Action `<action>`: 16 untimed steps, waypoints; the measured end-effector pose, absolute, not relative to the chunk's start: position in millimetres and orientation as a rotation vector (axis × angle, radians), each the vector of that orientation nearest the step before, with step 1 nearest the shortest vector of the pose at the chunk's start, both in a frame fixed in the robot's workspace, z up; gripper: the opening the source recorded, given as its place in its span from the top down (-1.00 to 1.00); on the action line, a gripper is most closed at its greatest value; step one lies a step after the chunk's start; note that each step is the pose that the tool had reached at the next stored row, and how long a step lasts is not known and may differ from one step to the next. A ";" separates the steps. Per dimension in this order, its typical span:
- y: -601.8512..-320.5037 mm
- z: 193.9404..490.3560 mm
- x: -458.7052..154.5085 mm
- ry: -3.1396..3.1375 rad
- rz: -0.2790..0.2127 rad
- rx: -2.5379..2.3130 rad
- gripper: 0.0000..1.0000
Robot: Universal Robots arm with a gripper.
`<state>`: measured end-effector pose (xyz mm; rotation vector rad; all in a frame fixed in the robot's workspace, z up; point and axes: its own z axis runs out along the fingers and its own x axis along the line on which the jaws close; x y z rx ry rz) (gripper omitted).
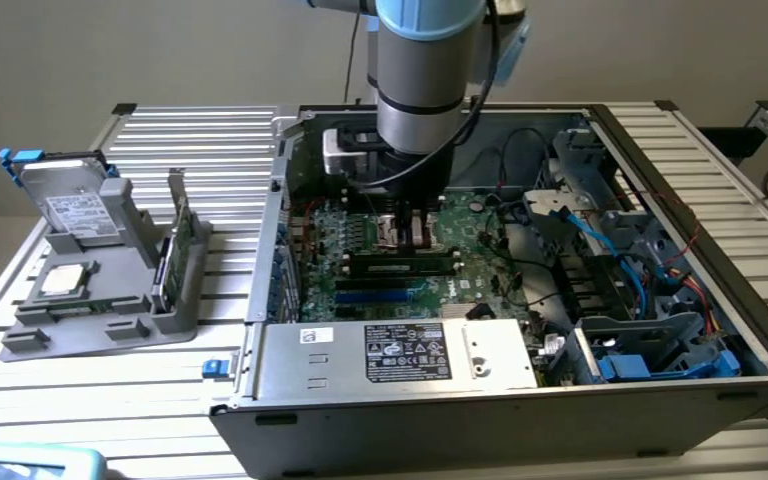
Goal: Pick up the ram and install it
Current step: 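Press down the ram until it locks into place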
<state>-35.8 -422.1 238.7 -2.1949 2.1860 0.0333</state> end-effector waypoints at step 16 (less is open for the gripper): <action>-422.1 227.7 -74.7 2.165 -0.007 -2.178 0.79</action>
